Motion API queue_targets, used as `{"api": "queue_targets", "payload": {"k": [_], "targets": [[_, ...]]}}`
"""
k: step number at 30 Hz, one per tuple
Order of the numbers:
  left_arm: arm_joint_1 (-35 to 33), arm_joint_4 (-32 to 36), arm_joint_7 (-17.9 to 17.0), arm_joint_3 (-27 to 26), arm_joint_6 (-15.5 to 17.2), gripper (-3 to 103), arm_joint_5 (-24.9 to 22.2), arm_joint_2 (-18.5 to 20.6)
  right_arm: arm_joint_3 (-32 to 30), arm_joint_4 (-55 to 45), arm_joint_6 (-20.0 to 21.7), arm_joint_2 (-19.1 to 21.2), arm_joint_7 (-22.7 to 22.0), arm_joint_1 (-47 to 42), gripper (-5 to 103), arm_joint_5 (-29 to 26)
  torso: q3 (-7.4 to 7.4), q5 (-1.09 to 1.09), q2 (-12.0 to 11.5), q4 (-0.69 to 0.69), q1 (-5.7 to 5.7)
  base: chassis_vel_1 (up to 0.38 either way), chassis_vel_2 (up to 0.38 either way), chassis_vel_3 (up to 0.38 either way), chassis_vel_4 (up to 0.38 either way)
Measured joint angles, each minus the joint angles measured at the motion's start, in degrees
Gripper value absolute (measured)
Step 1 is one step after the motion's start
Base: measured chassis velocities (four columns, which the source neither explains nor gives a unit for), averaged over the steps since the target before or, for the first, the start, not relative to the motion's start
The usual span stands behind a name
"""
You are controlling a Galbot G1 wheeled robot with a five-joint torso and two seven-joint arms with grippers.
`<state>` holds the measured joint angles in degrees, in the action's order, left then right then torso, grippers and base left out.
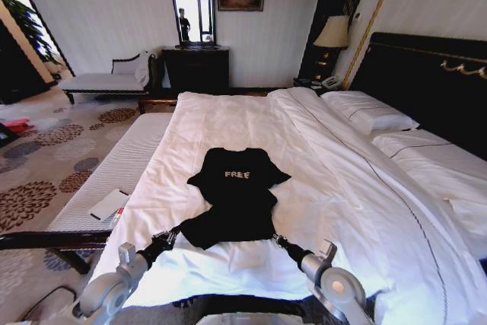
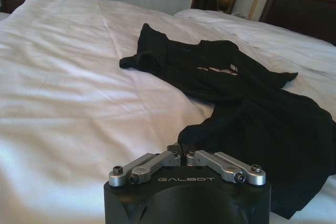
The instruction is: Fold the clothes on the bed.
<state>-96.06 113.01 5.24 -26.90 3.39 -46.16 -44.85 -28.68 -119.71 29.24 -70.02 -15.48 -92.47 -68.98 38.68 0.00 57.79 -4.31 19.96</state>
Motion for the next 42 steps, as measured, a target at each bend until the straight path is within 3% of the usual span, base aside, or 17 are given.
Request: {"api": "queue_targets", "payload": {"k": [2, 5, 12, 18, 27, 29, 42], "targets": [[-0.7, 0.3, -0.1, -0.6, 0.0, 0, 0.0, -0.8, -0.1, -0.4, -0.5, 0.2, 0.1, -0.6, 0, 1.9, 0.00, 0.00, 0.0, 0.00, 0.00, 0.000, 0.000, 0.000, 0.000], [-2.9, 1.2, -0.5, -2.3, -0.6, 0, 0.0, -3.0, -0.2, -0.9, -2.5, 1.2, 1.3, -2.6, 0, 11.0, 0.00, 0.01, 0.0, 0.00, 0.00, 0.000, 0.000, 0.000, 0.000], [-8.4, 3.0, -1.1, -6.1, -2.6, 0, 0.2, -7.6, -2.1, -3.8, -2.9, 2.0, 1.5, -6.1, 0, 15.4, 0.00, 0.00, 0.0, -0.01, 0.00, 0.000, 0.000, 0.000, 0.000], [-15.7, 5.2, -0.3, -11.3, -6.3, 0, 0.6, -12.0, -2.5, -6.3, -3.1, 1.5, 1.7, -8.8, 0, 20.6, -0.01, 0.01, 0.0, 0.01, 0.00, 0.000, 0.000, 0.000, 0.000], [-17.3, 4.6, -0.1, -11.5, -8.8, 0, 0.6, -12.6, -3.5, -8.4, -4.5, -2.1, 2.7, -14.0, 0, 29.4, -0.01, -0.01, 0.0, -0.04, 0.00, 0.000, 0.000, 0.000, 0.000], [-18.0, 4.1, -0.1, -10.7, -9.5, 0, 1.3, -13.2, -3.5, -8.9, -4.7, -2.6, 2.9, -14.8, 0, 31.7, -0.01, -0.01, 0.0, 0.02, -0.01, 0.000, 0.000, 0.000, 0.000], [-22.0, 3.5, 0.0, -9.5, -12.2, 0, 4.4, -13.8, -4.5, -10.0, -5.3, -3.0, 3.5, -17.4, 0, 34.9, 0.00, 0.00, 0.0, 0.00, -0.01, 0.000, 0.000, 0.000, 0.000]]}}
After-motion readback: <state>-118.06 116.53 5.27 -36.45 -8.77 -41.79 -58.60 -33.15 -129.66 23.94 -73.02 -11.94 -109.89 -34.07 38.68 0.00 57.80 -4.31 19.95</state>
